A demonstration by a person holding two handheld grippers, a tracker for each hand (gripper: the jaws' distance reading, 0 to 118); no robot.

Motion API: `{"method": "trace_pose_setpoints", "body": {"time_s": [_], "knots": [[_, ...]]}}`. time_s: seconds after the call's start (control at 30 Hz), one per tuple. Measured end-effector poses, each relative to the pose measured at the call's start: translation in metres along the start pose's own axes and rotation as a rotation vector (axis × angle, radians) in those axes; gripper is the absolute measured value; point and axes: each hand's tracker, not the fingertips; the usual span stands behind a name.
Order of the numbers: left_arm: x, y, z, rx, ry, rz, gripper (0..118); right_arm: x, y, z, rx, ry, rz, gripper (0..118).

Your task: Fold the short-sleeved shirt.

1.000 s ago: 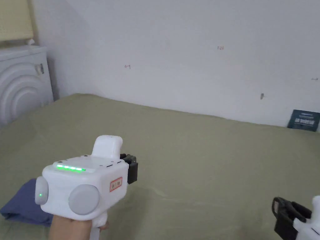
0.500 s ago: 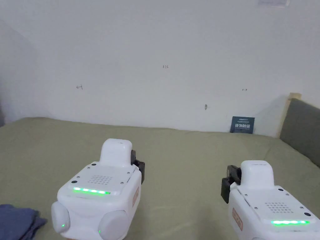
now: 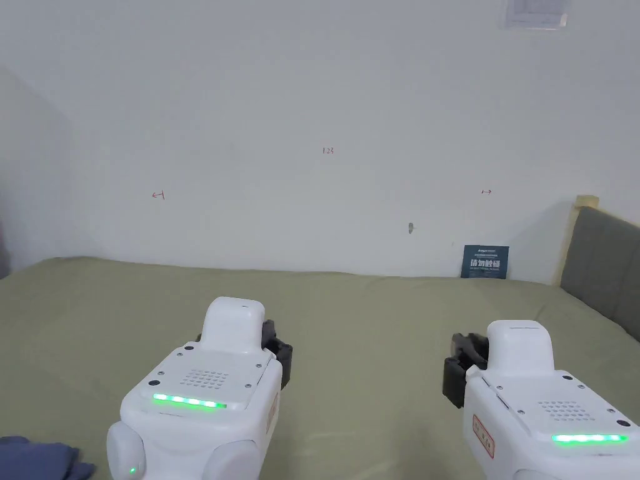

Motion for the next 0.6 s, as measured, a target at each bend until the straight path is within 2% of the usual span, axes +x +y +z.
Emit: {"method": "trace_pose_setpoints", "body": {"time_s": [0.03,0.07,0.1,0.23,0.37,0.5,0.6], "knots": [[0.000,0.001,-0.005,-0.014,0.030,-0.002,75,0.000,0.004,-0.005,-0.013,-0.003,0.001,88],[-0.002,0.001,-0.014,-0.036,0.040,-0.008,101,0.000,0.007,-0.012,-0.051,-0.013,0.009,114],[-0.003,0.000,-0.021,-0.055,0.064,-0.012,117,0.000,0.008,-0.018,-0.052,-0.020,0.012,115],[-0.006,-0.007,-0.026,-0.073,0.089,-0.013,117,0.001,0.004,-0.016,-0.009,-0.043,0.013,118],[-0.013,-0.011,-0.019,-0.046,0.085,0.064,117,0.000,0.006,-0.017,-0.011,-0.038,0.005,118],[-0.013,-0.003,-0.011,0.007,0.123,0.037,117,-0.004,0.005,-0.015,-0.008,-0.034,0.024,118],[-0.016,0.004,-0.006,0.029,0.109,0.049,117,-0.005,0.008,-0.011,0.004,-0.028,0.008,118]]}}
